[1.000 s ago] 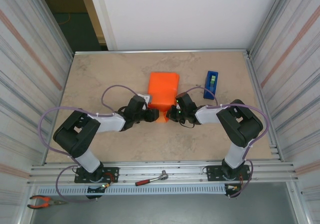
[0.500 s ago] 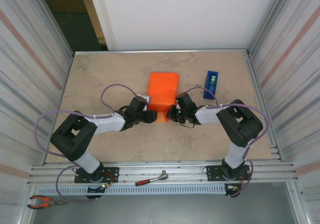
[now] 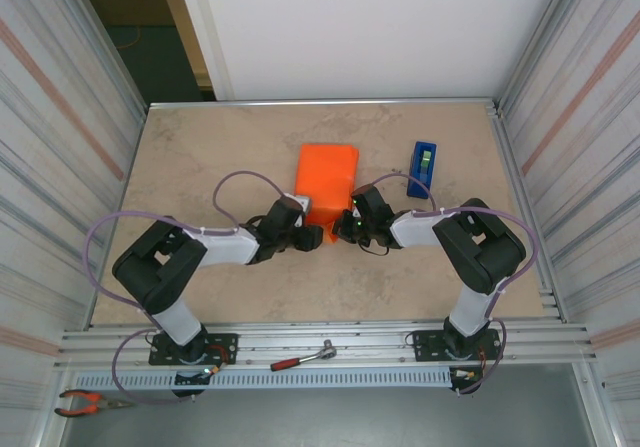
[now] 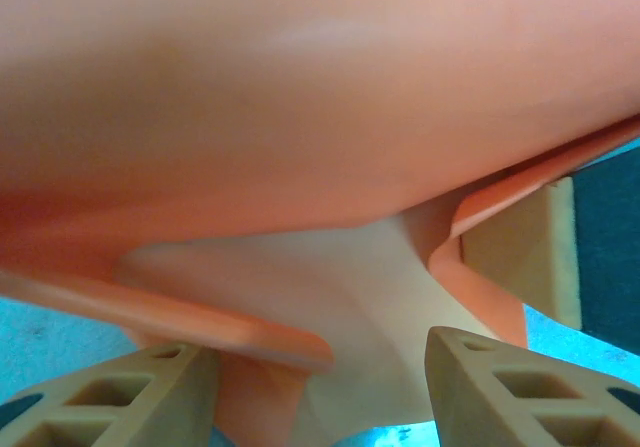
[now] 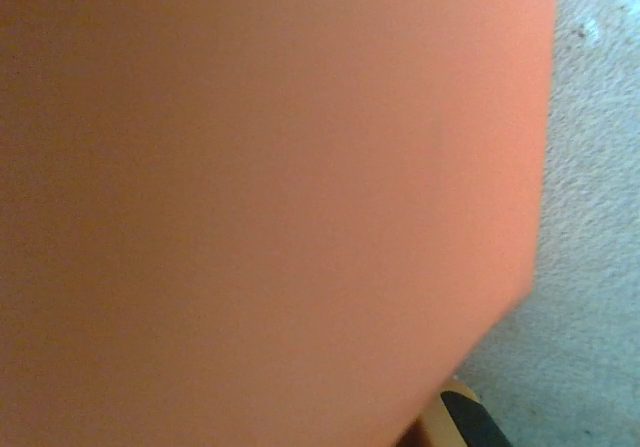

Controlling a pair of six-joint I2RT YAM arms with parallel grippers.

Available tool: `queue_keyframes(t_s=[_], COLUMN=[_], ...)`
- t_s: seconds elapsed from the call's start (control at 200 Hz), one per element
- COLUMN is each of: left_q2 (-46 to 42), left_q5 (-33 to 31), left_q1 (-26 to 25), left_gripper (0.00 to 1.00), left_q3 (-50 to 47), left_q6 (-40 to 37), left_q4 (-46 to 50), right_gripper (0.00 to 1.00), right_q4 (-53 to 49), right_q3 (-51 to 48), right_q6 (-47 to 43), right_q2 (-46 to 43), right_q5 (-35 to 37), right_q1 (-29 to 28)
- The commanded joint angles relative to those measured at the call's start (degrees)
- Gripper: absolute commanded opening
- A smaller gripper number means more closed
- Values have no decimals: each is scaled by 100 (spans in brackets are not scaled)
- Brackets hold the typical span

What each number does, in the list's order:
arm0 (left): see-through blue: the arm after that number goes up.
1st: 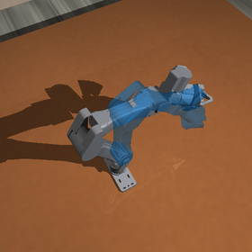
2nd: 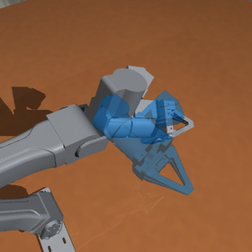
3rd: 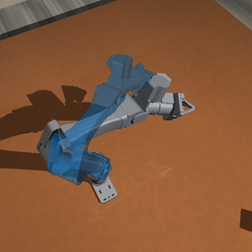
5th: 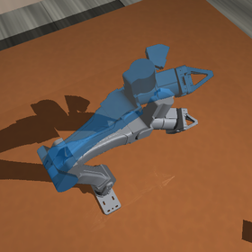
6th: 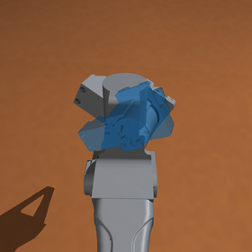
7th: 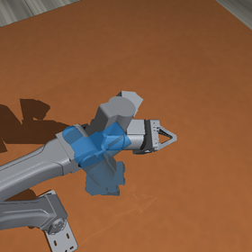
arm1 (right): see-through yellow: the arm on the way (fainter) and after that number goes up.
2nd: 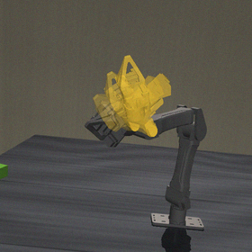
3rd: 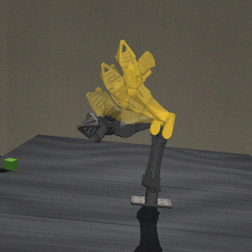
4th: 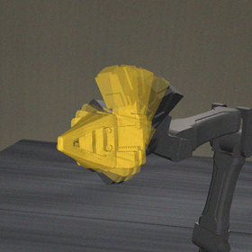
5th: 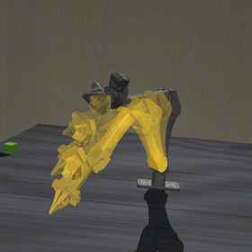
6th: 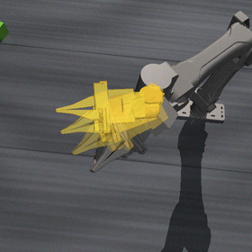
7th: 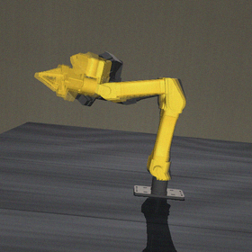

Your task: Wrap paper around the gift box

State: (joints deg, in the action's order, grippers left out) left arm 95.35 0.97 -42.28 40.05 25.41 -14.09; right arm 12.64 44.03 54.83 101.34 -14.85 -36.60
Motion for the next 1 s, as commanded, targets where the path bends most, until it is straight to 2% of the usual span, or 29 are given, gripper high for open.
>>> queue_keyframes(t_s=[0.0,0.646,0.992], left_q2=[58,574,727], left_q5=[52,139,161], left_q1=[-69,-70,-165], left_gripper=[58,58,58], left_q3=[-58,538,99], left_q6=[36,-159,96], left_q4=[-358,-864,-1275], right_gripper=[0,0,0], right_q4=[-632,-632,-632], right_q3=[-132,-118,-92], right_q6=[-95,-60,-60], right_q2=[352,430,418], right_q5=[110,106,93], right_q1=[2,-54,-49])
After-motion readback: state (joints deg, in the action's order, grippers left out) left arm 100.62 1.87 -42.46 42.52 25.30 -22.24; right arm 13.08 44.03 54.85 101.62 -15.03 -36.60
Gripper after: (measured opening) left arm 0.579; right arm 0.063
